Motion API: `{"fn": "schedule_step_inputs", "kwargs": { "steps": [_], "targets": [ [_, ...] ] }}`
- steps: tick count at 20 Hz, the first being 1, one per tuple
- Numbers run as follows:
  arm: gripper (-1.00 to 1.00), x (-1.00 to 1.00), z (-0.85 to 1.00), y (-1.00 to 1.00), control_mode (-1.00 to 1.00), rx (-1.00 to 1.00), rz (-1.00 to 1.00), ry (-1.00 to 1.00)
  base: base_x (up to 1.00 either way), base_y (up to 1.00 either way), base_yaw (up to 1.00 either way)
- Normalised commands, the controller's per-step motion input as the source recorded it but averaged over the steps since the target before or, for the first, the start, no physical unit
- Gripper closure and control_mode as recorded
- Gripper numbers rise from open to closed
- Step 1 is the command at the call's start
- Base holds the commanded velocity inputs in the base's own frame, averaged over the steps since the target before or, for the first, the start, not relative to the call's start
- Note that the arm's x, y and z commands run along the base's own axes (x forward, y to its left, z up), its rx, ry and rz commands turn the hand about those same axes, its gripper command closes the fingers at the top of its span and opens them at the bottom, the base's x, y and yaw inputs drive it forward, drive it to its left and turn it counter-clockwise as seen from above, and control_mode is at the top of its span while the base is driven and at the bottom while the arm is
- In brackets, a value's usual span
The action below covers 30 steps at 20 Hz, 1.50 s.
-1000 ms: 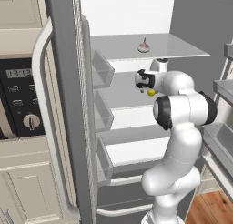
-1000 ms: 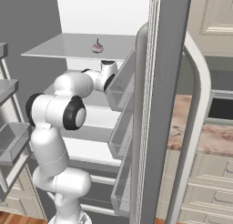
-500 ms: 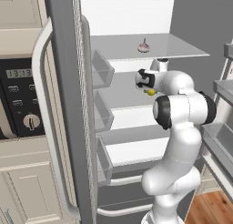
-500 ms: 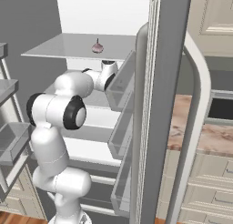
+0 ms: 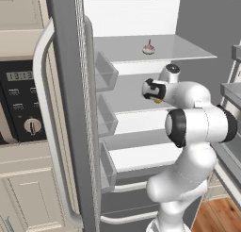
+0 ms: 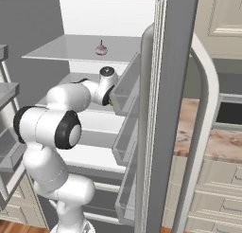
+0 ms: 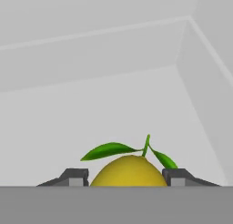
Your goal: Grab the garlic and lemon from the fridge, place them in the blender, close the lid, and turn on the blender to create a marinade.
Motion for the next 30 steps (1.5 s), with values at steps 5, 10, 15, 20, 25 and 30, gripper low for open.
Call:
{"fn": "schedule_step_inputs", "kwargs": {
  "steps": [5, 10, 15, 20, 25, 30],
  "targets": [
    [1.00, -0.89, 0.39, 0.00, -1.00, 0.00, -0.05, -0.05, 0.00, 0.00, 0.00],
    [1.00, -1.00, 0.93, 0.00, -1.00, 0.02, -0.06, 0.00, 0.00, 0.00, 0.00],
    [1.00, -1.00, 0.74, 0.00, -1.00, 0.01, -0.01, 0.00, 0.00, 0.00, 0.00],
    [1.00, -1.00, 0.18, 0.07, -1.00, 0.02, 0.00, 0.00, 0.00, 0.00, 0.00],
    [1.00, -0.95, -0.21, 0.37, -1.00, -0.05, 0.01, 0.01, 0.00, 0.00, 0.00],
    [1.00, -0.75, -0.25, 0.47, -1.00, -0.09, 0.07, 0.00, 0.00, 0.00, 0.00]
  ]
}}
